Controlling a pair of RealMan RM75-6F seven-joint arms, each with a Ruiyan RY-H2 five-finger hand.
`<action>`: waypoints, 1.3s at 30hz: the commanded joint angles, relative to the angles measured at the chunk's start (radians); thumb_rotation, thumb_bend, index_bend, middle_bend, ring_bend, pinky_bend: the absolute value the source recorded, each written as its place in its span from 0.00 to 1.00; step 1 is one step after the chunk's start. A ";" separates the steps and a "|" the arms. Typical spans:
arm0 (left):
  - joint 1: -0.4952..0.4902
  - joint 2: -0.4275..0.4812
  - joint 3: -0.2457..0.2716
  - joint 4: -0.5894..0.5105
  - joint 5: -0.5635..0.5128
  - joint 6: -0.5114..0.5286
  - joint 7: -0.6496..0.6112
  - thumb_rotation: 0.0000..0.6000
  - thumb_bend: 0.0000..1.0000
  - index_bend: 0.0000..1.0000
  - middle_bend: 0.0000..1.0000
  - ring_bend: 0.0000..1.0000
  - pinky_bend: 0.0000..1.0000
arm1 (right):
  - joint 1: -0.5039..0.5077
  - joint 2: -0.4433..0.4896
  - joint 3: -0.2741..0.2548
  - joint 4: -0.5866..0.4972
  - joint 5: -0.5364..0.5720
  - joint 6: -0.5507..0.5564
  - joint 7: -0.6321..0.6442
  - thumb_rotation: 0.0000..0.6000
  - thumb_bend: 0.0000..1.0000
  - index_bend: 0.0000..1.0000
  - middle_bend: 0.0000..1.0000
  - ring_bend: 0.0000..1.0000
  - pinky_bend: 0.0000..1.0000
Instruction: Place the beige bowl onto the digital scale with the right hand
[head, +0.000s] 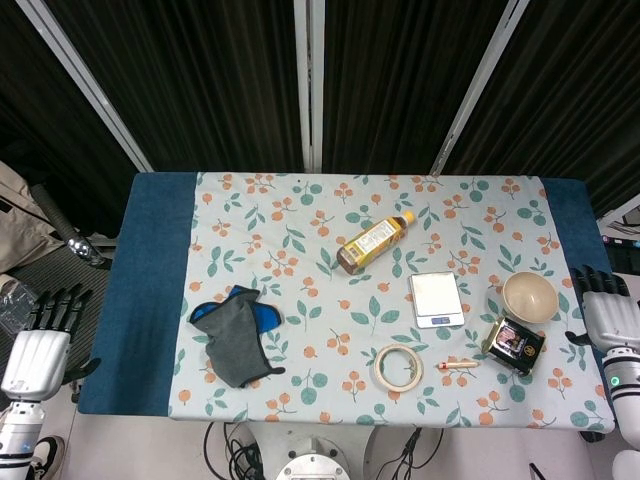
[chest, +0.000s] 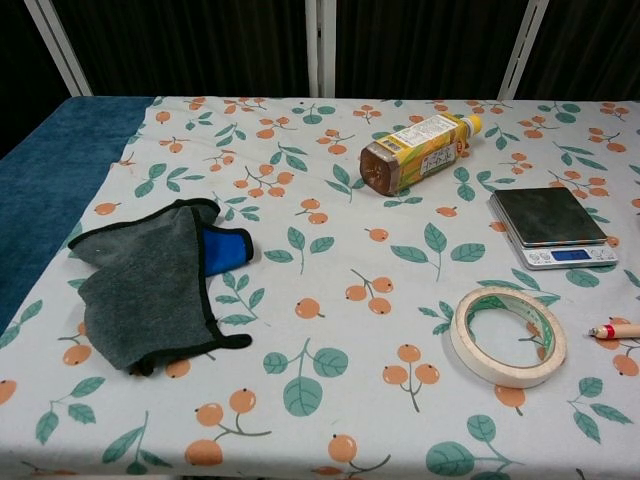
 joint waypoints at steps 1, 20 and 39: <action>0.001 0.003 0.001 -0.005 -0.005 -0.003 0.005 1.00 0.07 0.01 0.00 0.00 0.00 | 0.031 -0.022 0.008 0.033 0.016 -0.047 0.012 1.00 0.02 0.00 0.00 0.00 0.00; -0.019 0.021 -0.006 -0.054 -0.022 -0.039 0.067 1.00 0.07 0.01 0.00 0.00 0.00 | 0.140 -0.095 -0.008 0.218 -0.075 -0.279 0.248 1.00 0.00 0.00 0.00 0.00 0.00; -0.025 0.023 -0.006 -0.064 -0.030 -0.047 0.084 1.00 0.07 0.01 0.00 0.00 0.00 | 0.200 -0.097 -0.041 0.258 -0.161 -0.379 0.366 1.00 0.00 0.00 0.03 0.00 0.00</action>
